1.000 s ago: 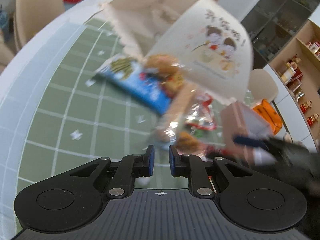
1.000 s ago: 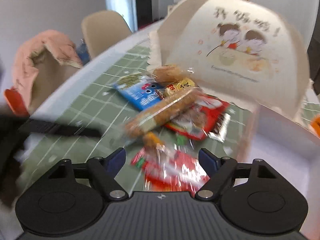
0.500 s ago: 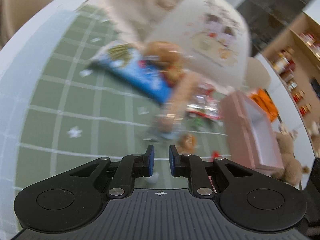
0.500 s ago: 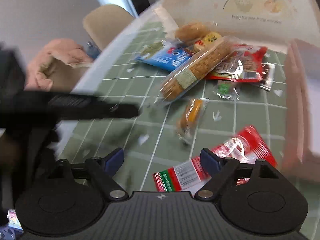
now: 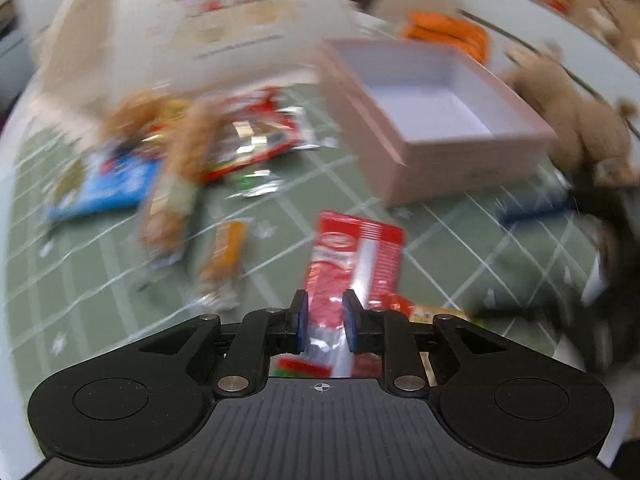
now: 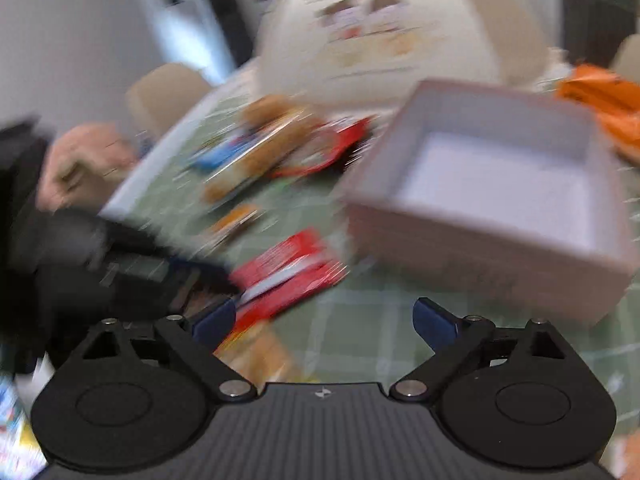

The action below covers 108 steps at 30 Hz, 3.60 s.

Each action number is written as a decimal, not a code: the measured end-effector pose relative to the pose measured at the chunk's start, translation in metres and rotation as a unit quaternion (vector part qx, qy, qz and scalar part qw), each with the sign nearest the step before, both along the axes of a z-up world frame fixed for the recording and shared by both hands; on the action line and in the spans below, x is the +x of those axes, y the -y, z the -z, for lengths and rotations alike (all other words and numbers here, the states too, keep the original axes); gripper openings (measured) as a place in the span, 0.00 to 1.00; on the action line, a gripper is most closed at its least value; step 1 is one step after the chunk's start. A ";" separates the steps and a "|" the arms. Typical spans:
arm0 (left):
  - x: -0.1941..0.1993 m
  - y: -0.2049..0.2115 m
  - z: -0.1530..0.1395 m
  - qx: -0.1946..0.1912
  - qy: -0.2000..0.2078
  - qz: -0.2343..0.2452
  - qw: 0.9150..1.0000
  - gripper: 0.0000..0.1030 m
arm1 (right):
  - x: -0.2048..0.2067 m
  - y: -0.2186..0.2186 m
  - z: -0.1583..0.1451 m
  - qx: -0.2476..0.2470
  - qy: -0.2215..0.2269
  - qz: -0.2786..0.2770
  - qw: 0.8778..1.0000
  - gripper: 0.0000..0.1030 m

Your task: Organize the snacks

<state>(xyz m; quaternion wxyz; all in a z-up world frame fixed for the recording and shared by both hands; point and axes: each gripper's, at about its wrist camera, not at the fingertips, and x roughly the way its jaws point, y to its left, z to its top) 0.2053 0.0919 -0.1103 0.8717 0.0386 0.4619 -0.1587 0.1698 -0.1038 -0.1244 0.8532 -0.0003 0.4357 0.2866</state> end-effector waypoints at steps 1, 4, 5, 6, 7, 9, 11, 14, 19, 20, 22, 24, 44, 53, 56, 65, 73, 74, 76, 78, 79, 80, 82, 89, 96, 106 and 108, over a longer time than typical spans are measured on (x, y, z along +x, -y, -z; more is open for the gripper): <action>-0.003 -0.015 -0.004 -0.016 -0.006 -0.028 0.999 0.22 | -0.008 -0.006 0.004 -0.005 0.006 -0.022 1.000 0.93; -0.008 -0.035 -0.016 -0.026 -0.010 -0.073 0.997 0.23 | -0.020 -0.039 0.012 -0.049 0.050 -0.089 0.994 0.93; -0.009 -0.033 -0.020 -0.020 -0.005 -0.071 0.997 0.23 | -0.018 -0.049 0.017 -0.055 0.067 -0.099 0.991 0.93; -0.010 -0.030 -0.022 -0.018 -0.001 -0.061 0.998 0.23 | -0.014 -0.055 0.022 -0.055 0.069 -0.101 0.991 0.93; -0.010 -0.024 -0.024 -0.018 0.002 -0.046 0.999 0.23 | -0.007 -0.059 0.027 -0.056 0.048 -0.096 0.993 0.83; -0.008 -0.006 -0.022 -0.013 0.012 -0.005 1.000 0.23 | -0.003 -0.052 0.027 -0.050 0.031 -0.077 0.995 0.65; -0.004 0.012 -0.014 0.003 0.016 0.041 0.999 0.23 | -0.004 -0.037 0.024 -0.066 0.026 -0.054 0.996 0.56; -0.003 0.042 0.008 0.069 0.010 0.096 0.993 0.25 | -0.007 0.000 0.024 -0.093 0.015 0.029 0.995 0.56; -0.009 0.064 0.024 0.107 0.015 0.162 0.981 0.61 | -0.005 0.042 0.028 -0.103 -0.002 0.092 0.990 0.85; -0.008 0.067 0.025 0.102 0.008 0.172 0.980 0.67 | -0.006 0.043 0.030 -0.104 0.002 0.101 0.989 0.85; -0.006 0.067 0.025 0.090 -0.005 0.183 0.979 0.75 | -0.008 0.038 0.032 -0.110 0.005 0.104 0.988 0.90; -0.003 0.060 0.021 0.087 -0.001 0.161 0.983 0.70 | -0.008 0.033 0.037 -0.122 0.013 0.102 0.987 0.94; -0.044 0.027 0.026 -0.067 -0.041 -0.059 0.995 0.51 | -0.013 0.030 0.030 -0.134 -0.013 0.094 0.986 0.98; -0.115 0.056 0.012 -0.098 -0.029 -0.174 0.979 0.49 | 0.001 0.044 0.024 -0.127 0.013 0.088 0.988 0.54; -0.117 0.058 -0.003 -0.112 -0.015 -0.173 0.978 0.49 | 0.000 0.050 0.015 -0.112 -0.001 0.070 0.991 0.49; -0.019 0.066 -0.113 -0.206 0.076 -0.097 0.971 0.52 | -0.004 0.088 -0.076 -0.063 0.042 0.082 0.994 0.48; 0.079 0.068 -0.079 -0.238 0.069 -0.090 0.965 0.49 | 0.044 0.110 -0.127 -0.043 0.103 0.142 0.984 0.50; 0.079 0.064 -0.074 -0.234 0.074 -0.091 0.965 0.49 | 0.058 0.107 -0.127 -0.041 0.107 0.144 0.983 0.57; 0.081 0.050 -0.067 -0.217 0.087 -0.104 0.967 0.49 | 0.089 0.104 -0.120 -0.038 0.088 0.159 0.983 0.71; 0.086 0.028 -0.067 -0.193 0.108 -0.120 0.968 0.49 | 0.111 0.102 -0.116 -0.026 0.055 0.180 0.982 0.71; 0.087 0.014 -0.068 -0.177 0.122 -0.132 0.968 0.49 | 0.113 0.102 -0.116 -0.010 0.049 0.176 0.983 0.71; 0.091 -0.003 -0.068 -0.161 0.137 -0.149 0.966 0.49 | 0.114 0.098 -0.117 0.005 0.050 0.168 0.985 0.71; 0.101 -0.037 -0.066 -0.143 0.154 -0.188 0.960 0.49 | 0.113 0.084 -0.119 0.008 0.056 0.160 0.986 0.72; 0.197 -0.103 -0.007 -0.141 0.151 -0.254 0.945 0.49 | 0.146 -0.019 -0.097 -0.040 0.022 0.132 0.990 0.72; 0.191 -0.111 0.043 -0.072 0.132 -0.145 0.978 0.47 | 0.210 -0.090 -0.057 -0.049 -0.002 0.126 0.991 0.72; 0.123 -0.138 0.046 -0.092 0.084 -0.072 0.990 0.44 | 0.289 -0.143 0.024 -0.111 -0.064 0.131 0.983 0.40; 0.111 -0.145 0.042 -0.119 0.090 -0.094 0.984 0.42 | 0.268 -0.142 0.022 -0.097 -0.074 0.115 0.986 0.40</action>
